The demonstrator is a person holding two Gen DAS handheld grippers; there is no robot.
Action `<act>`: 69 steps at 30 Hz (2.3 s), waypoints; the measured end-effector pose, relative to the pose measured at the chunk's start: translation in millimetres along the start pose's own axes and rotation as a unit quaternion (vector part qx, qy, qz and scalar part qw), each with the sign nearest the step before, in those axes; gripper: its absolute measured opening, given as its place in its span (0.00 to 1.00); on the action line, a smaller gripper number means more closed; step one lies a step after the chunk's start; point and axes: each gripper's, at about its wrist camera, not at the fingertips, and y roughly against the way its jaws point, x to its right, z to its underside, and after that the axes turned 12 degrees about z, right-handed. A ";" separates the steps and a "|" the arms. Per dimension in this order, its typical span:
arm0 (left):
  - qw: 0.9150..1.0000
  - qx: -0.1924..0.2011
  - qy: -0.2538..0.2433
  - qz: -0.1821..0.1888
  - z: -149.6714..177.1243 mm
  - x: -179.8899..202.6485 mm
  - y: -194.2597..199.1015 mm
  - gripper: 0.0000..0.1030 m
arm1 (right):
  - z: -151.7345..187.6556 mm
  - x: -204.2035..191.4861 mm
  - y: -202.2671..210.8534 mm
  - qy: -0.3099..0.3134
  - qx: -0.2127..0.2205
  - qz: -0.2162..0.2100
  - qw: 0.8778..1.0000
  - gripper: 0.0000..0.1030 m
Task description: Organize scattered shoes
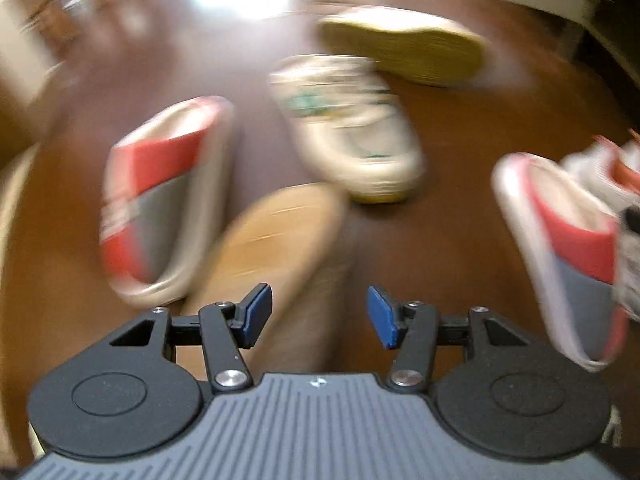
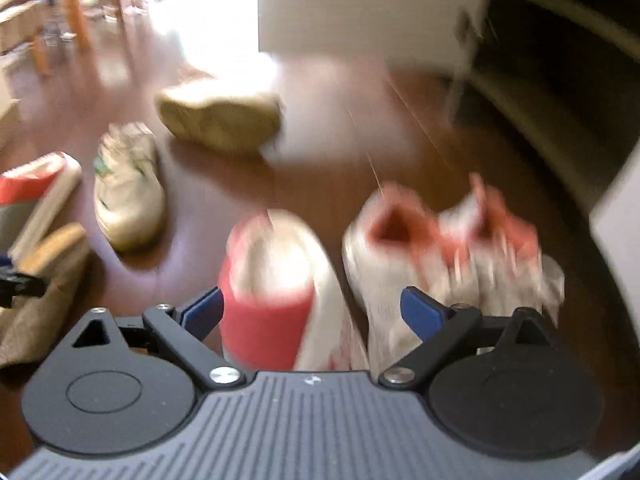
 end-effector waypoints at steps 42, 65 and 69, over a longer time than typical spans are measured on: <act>0.989 -0.124 -0.076 0.015 -178.4 -188.7 -133.0 0.13 | -45.2 0.2 -74.8 -0.092 -0.111 -0.001 0.989 0.84; 0.979 -0.104 0.050 0.166 -109.7 28.1 -4.9 0.13 | 8.6 168.3 75.5 -0.268 -0.042 0.060 0.961 0.89; 0.975 -0.156 0.064 0.148 -86.9 65.5 -68.4 0.17 | 28.3 182.0 76.9 -0.286 -0.065 0.068 0.953 0.89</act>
